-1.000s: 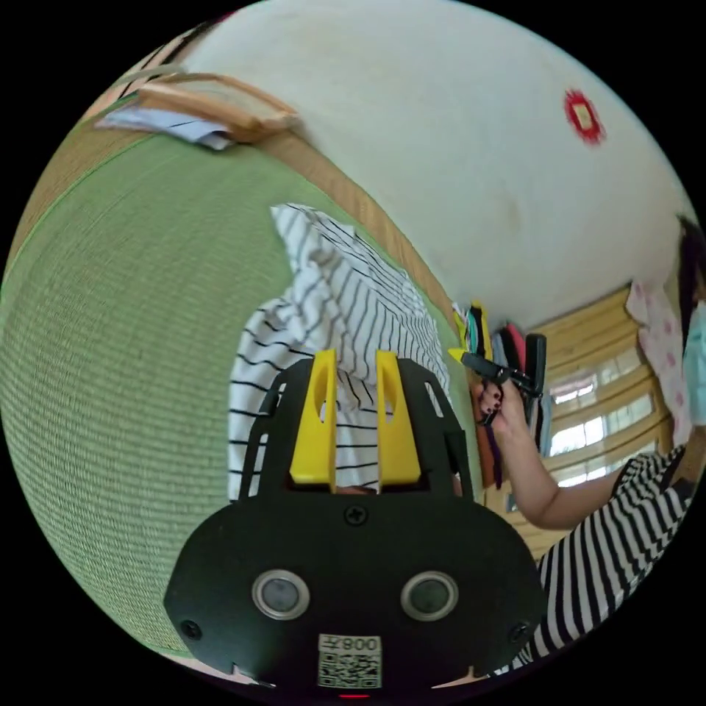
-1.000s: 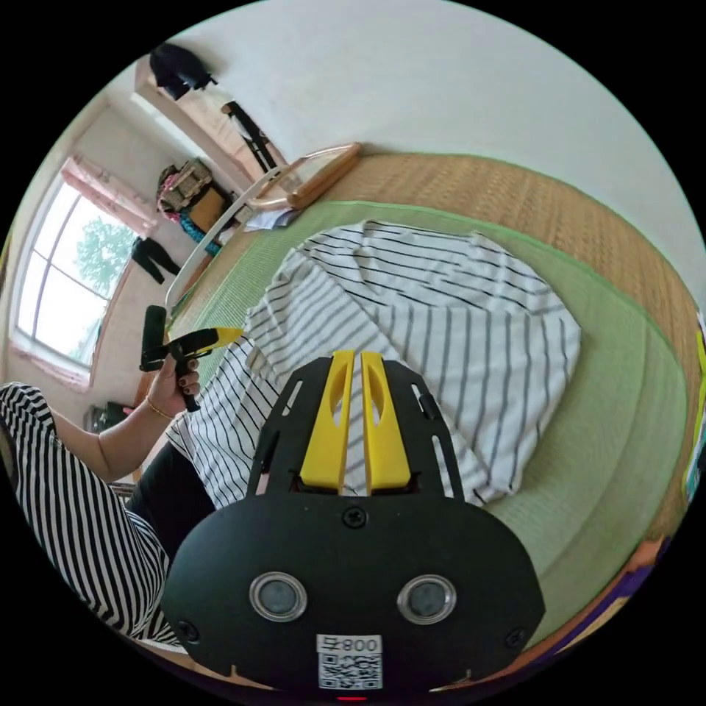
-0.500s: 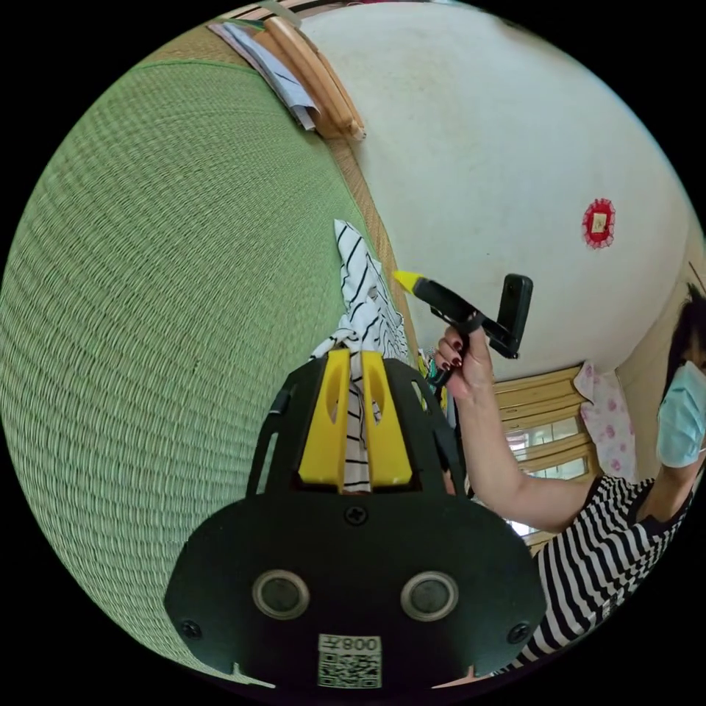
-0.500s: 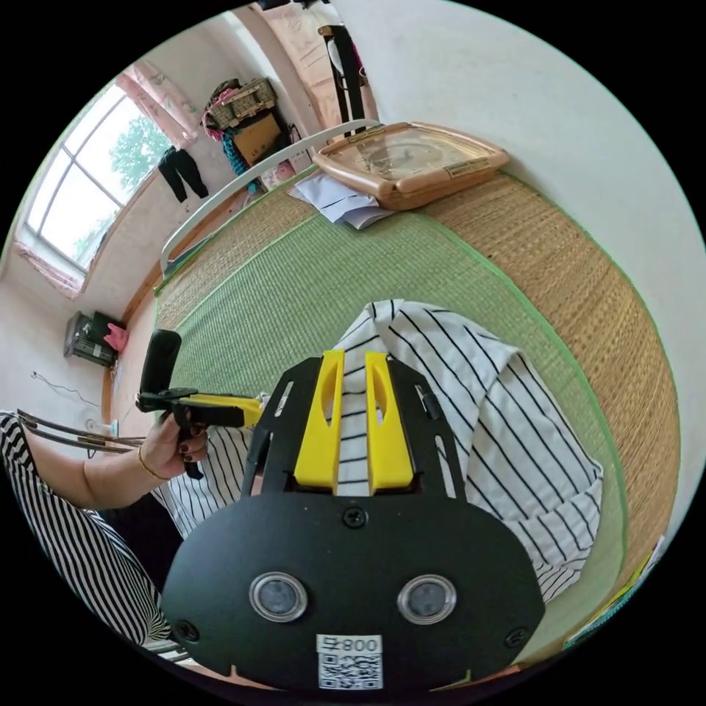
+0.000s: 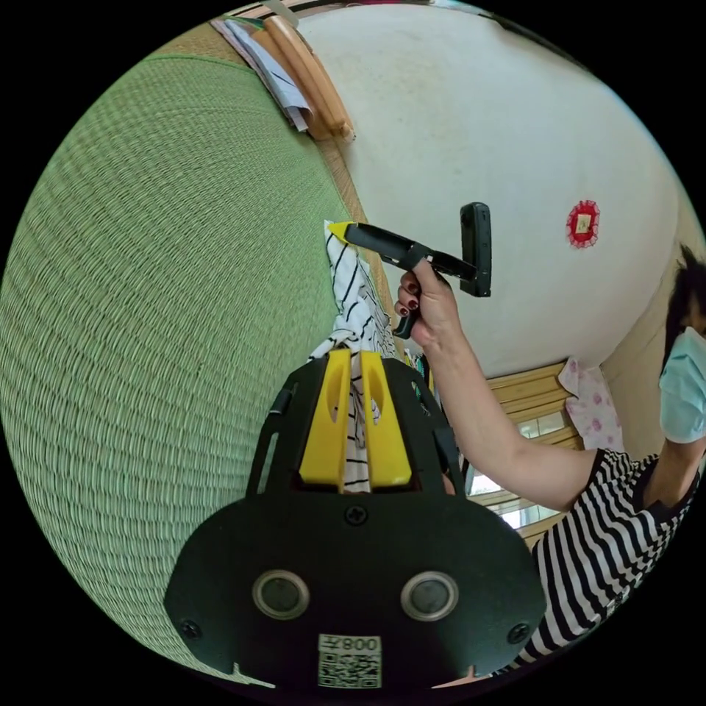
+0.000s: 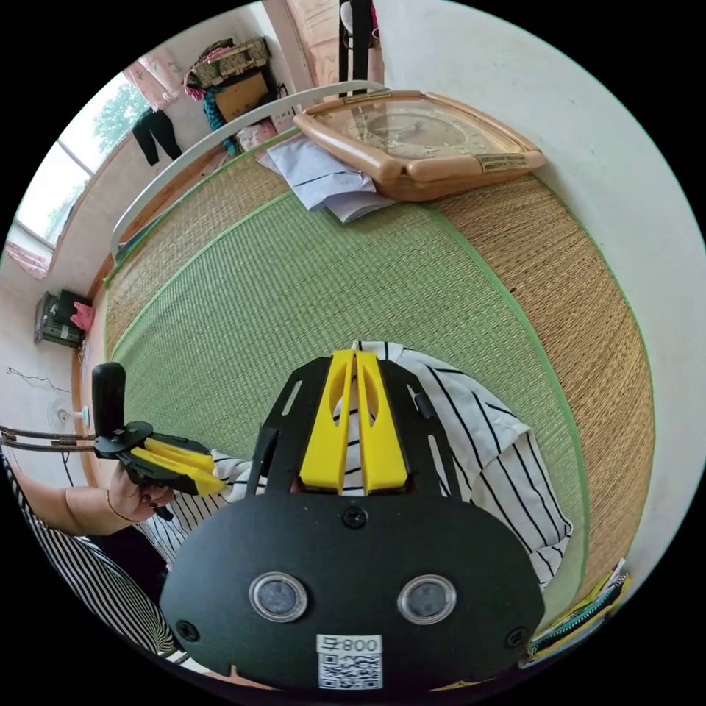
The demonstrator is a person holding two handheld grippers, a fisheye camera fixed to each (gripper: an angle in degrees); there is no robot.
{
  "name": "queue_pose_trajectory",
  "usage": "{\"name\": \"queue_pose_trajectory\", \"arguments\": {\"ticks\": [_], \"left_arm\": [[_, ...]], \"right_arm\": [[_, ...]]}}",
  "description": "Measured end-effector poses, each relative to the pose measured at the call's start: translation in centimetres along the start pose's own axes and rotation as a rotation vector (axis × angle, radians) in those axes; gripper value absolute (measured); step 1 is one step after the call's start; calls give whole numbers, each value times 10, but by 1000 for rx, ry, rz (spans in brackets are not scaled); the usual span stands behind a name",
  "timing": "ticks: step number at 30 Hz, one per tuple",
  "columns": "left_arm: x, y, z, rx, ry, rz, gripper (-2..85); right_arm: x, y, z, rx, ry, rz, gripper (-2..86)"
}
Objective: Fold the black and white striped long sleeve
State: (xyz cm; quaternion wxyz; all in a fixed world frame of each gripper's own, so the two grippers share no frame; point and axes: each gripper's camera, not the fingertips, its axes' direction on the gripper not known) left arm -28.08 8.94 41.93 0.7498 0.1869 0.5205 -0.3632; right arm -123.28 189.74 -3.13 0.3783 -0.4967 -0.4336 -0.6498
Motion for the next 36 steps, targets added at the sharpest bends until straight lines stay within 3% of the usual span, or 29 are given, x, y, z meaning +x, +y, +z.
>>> {"name": "queue_pose_trajectory", "arguments": {"ticks": [7,14,23,31,36], "left_arm": [[-15,-8,-32,111,47,6,22],[-42,-14,-44,126,-9,-48,13],[-53,-18,-58,176,-17,-59,1],[-26,-39,-41,29,-63,117,1],[-19,-53,-25,-77,-309,184,1]], "right_arm": [[57,4,-61,214,-219,117,2],[90,-15,-29,109,-216,176,2],[119,-18,-27,123,-261,220,2],[141,-1,-53,172,-331,226,3],[146,15,-78,203,-295,206,3]]}}
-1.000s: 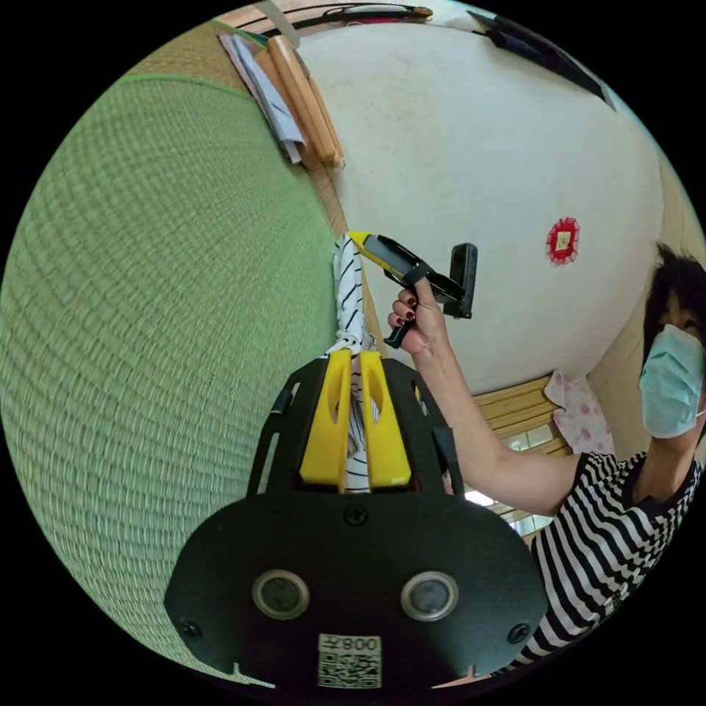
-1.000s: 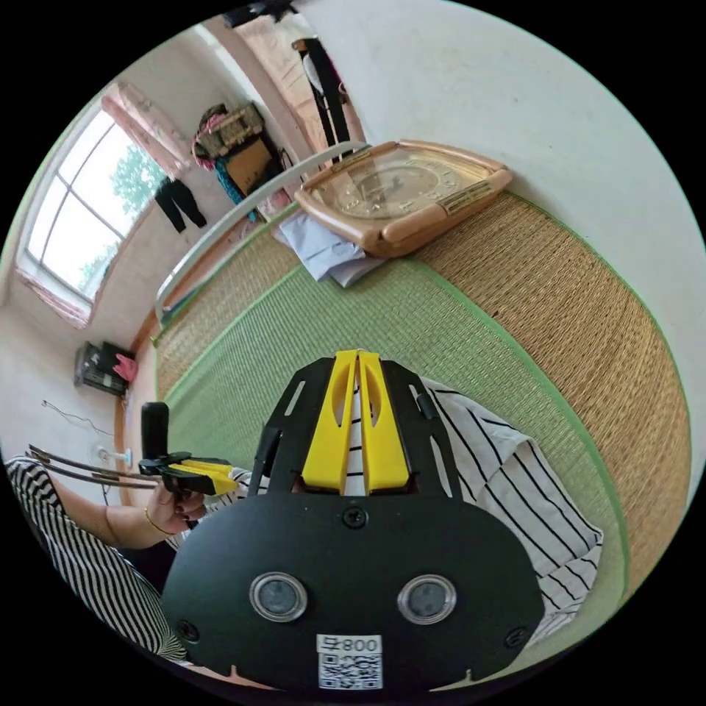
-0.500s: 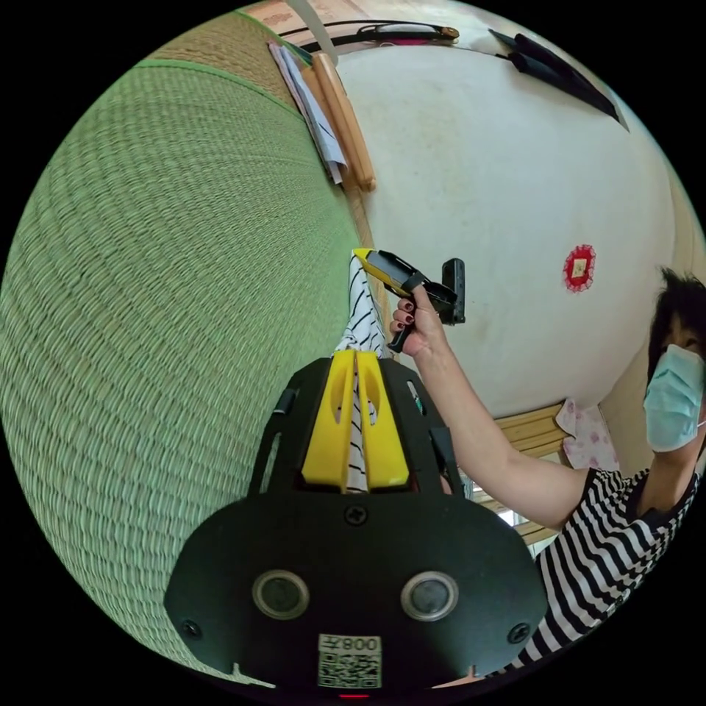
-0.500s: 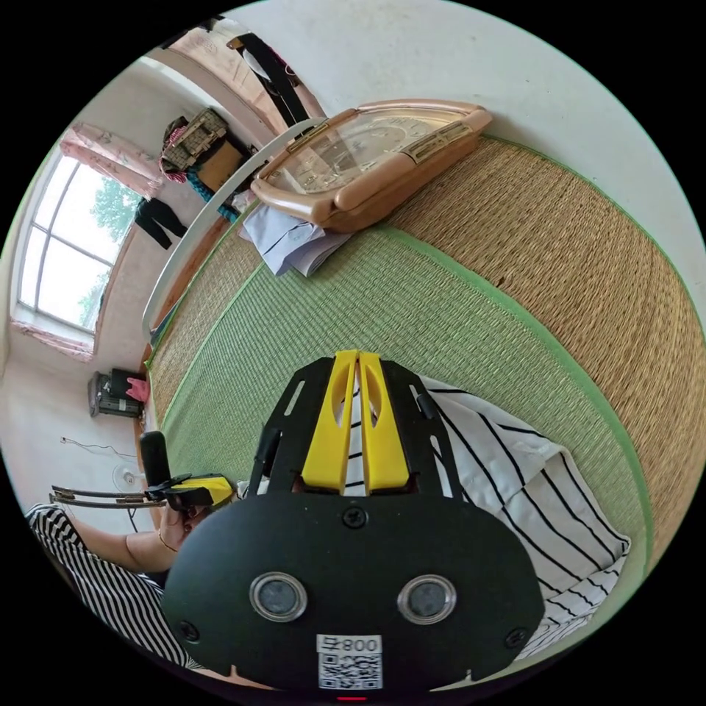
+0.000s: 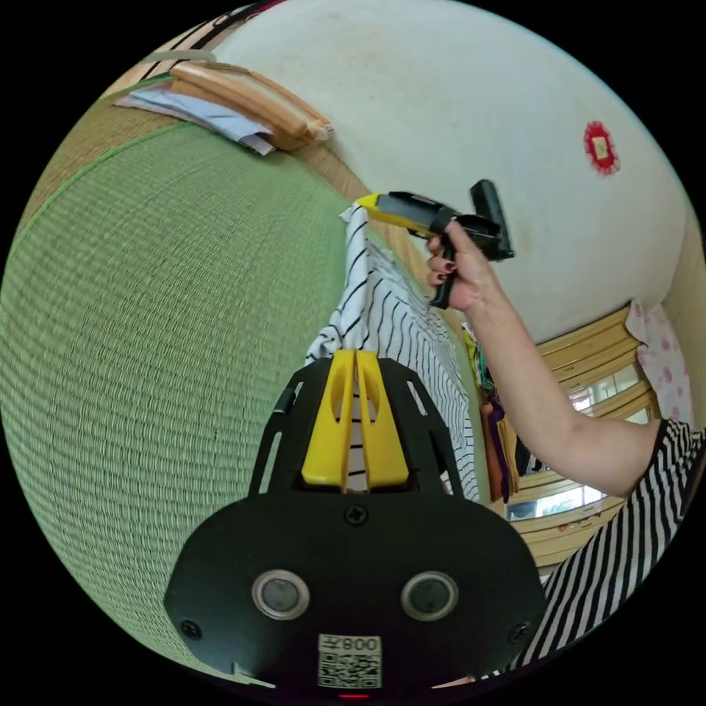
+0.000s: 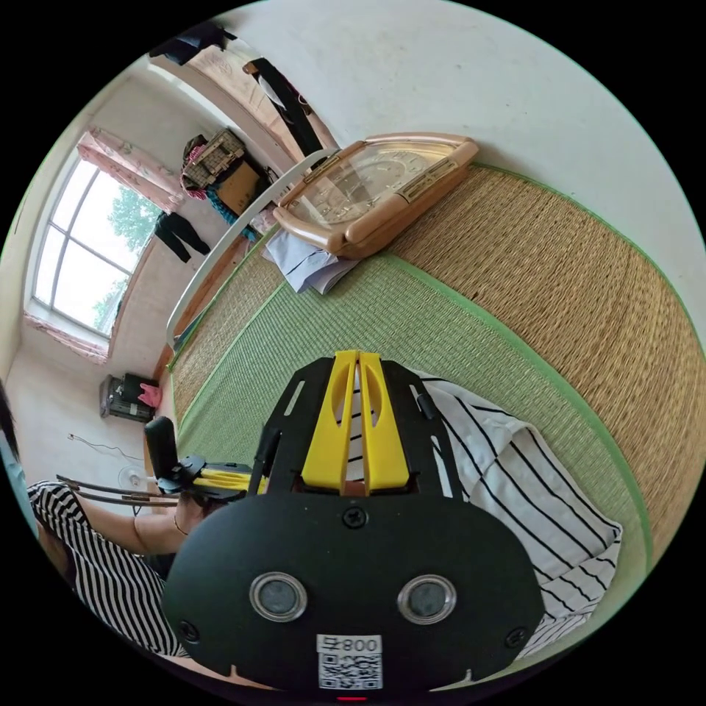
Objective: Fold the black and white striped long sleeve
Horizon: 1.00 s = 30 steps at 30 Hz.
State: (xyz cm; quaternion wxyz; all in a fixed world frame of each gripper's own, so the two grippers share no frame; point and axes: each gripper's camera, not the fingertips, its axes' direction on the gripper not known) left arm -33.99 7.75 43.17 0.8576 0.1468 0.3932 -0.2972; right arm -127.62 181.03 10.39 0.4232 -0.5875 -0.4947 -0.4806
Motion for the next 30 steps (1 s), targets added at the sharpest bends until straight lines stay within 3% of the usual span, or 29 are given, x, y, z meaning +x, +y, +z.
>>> {"name": "queue_pose_trajectory", "arguments": {"ticks": [16,19,24,30], "left_arm": [[-9,-3,-5,26,78,-64,1],[-9,-2,-7,42,90,-74,1],[-7,-2,-8,32,104,-78,1],[-4,-1,-9,34,122,-90,0]], "right_arm": [[19,24,-23,60,-135,26,5],[-1,32,-11,34,-148,-49,3],[-42,26,58,-129,125,-123,1],[-55,26,68,-98,127,-156,1]]}}
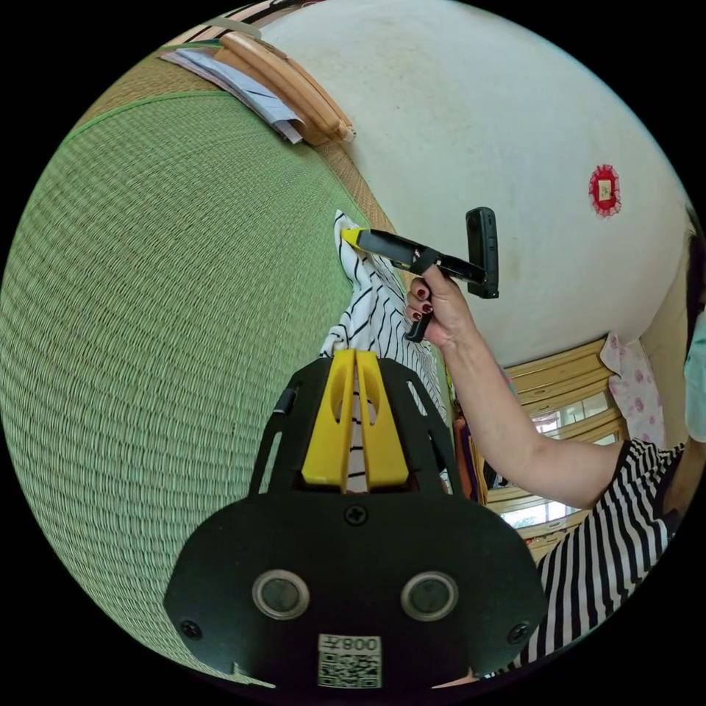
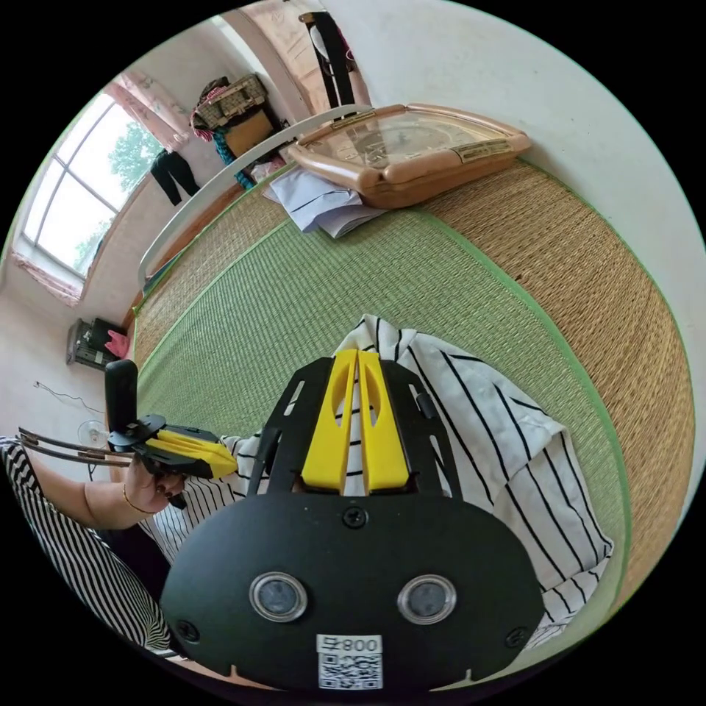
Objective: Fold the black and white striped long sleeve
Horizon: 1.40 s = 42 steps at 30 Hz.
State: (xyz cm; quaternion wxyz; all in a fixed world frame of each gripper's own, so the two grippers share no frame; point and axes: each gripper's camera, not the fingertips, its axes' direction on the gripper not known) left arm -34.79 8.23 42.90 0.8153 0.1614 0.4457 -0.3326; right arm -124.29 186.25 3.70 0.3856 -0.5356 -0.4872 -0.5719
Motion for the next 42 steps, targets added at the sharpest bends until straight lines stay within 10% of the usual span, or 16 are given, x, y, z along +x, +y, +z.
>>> {"name": "queue_pose_trajectory", "arguments": {"ticks": [42], "left_arm": [[80,37,6,-100,-142,55,2]], "right_arm": [[-68,186,63,3,-183,64,1]]}}
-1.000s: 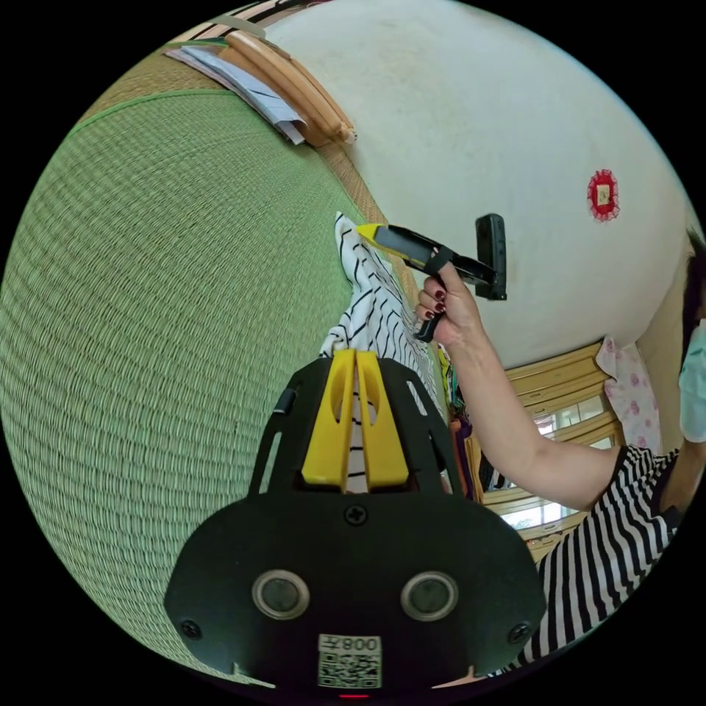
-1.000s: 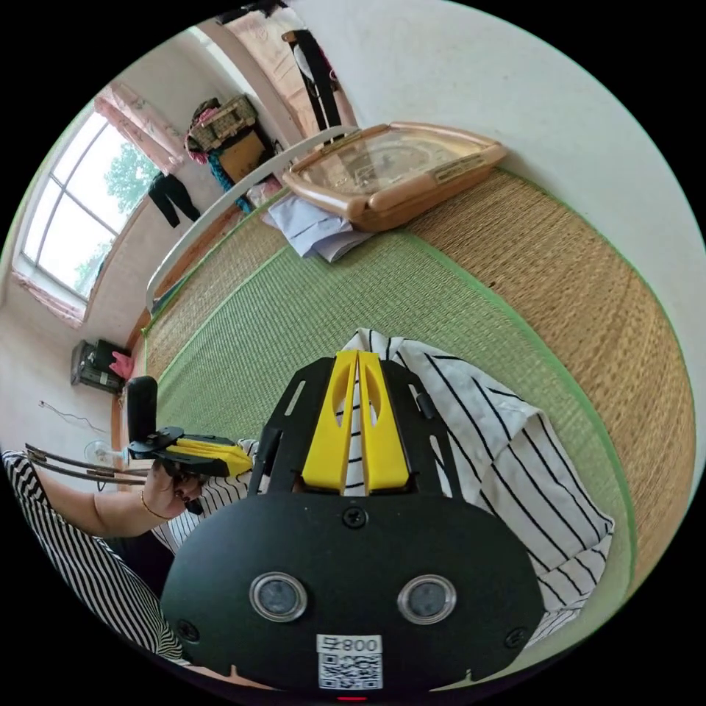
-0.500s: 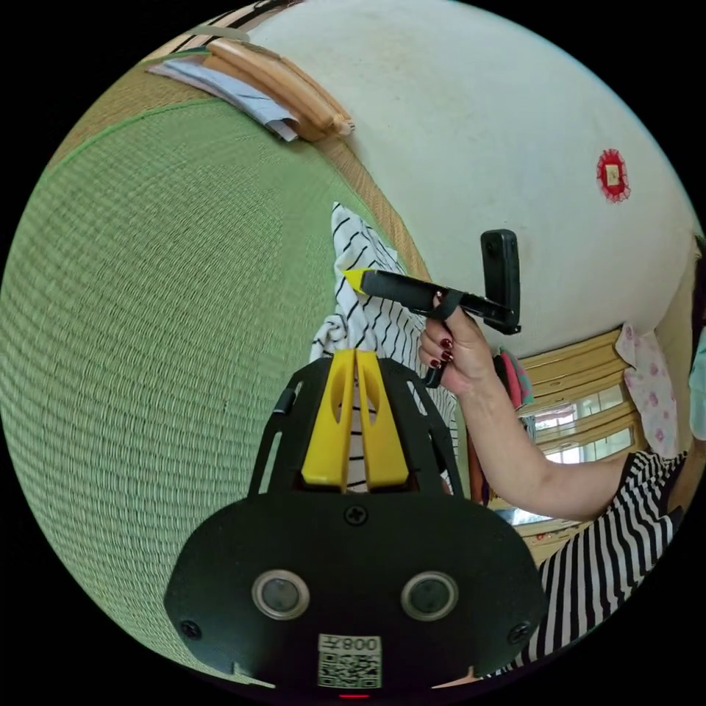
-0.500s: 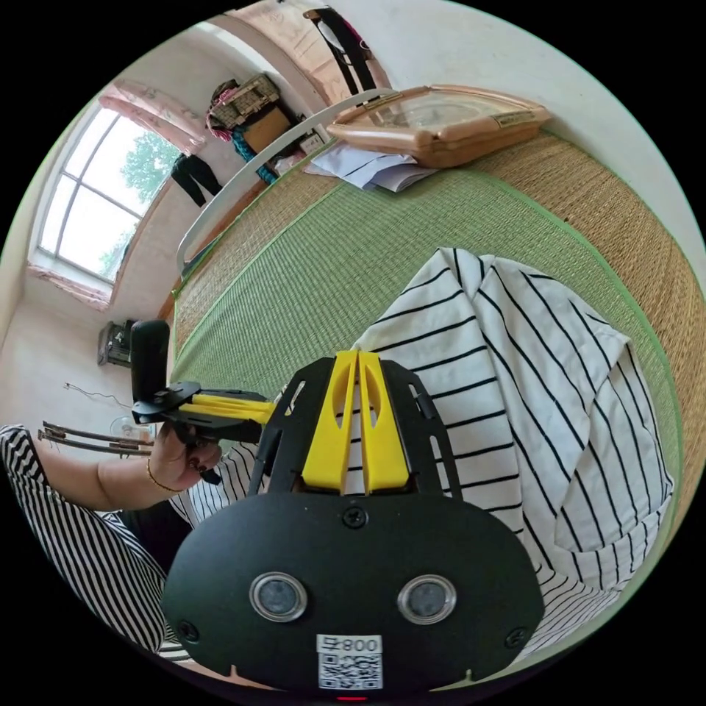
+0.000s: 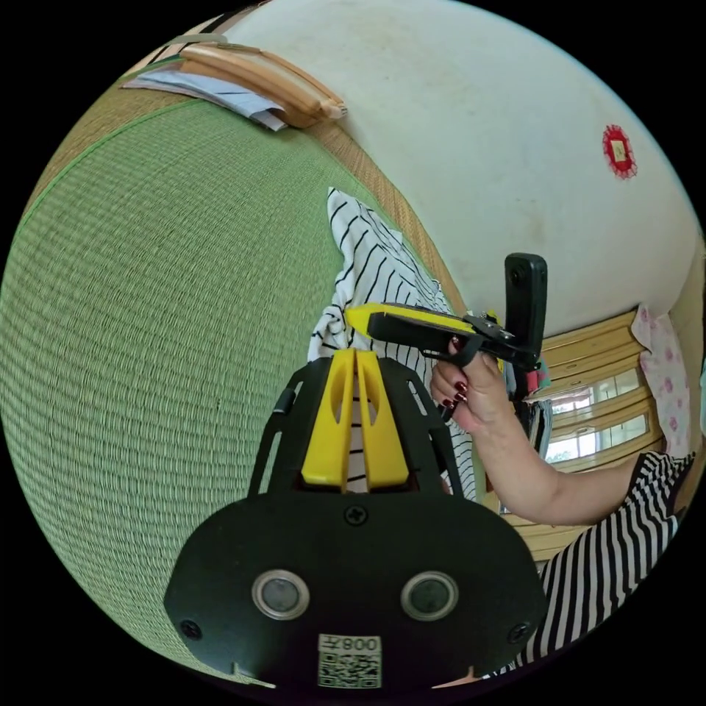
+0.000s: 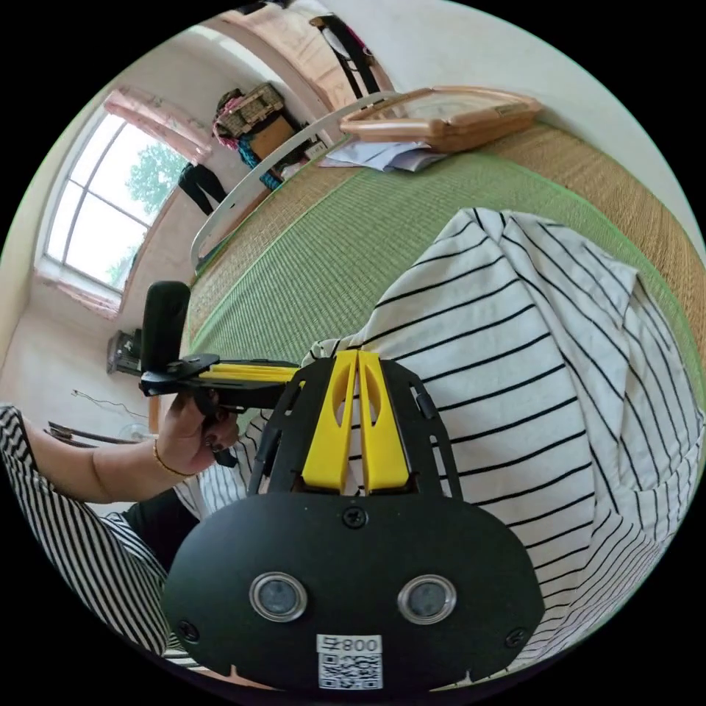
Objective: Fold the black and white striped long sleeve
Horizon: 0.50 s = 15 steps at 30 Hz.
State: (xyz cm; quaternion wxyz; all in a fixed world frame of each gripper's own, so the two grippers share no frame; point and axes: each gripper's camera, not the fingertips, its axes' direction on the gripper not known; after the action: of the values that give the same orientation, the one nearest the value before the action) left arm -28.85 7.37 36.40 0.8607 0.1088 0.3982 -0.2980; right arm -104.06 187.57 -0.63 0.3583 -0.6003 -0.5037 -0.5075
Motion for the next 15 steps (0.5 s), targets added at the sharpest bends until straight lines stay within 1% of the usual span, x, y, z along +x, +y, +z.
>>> {"name": "queue_pose_trajectory", "arguments": {"ticks": [2,4,7,10,12,13,15], "left_arm": [[5,3,-5,7,-8,6,2],[12,8,-11,17,4,28,2],[18,17,-16,-11,73,54,1],[28,29,-21,-54,121,82,2],[39,43,-28,-80,131,99,2],[41,47,-29,-88,132,98,2],[48,64,-33,-128,129,85,2]], "right_arm": [[9,6,-3,-1,-39,36,1],[8,19,-15,40,-46,37,1],[5,58,-35,70,-52,48,1],[10,121,-52,66,-47,108,1],[16,184,-62,49,-59,184,1],[16,201,-65,44,-53,203,1],[17,268,-75,24,-20,294,1]]}}
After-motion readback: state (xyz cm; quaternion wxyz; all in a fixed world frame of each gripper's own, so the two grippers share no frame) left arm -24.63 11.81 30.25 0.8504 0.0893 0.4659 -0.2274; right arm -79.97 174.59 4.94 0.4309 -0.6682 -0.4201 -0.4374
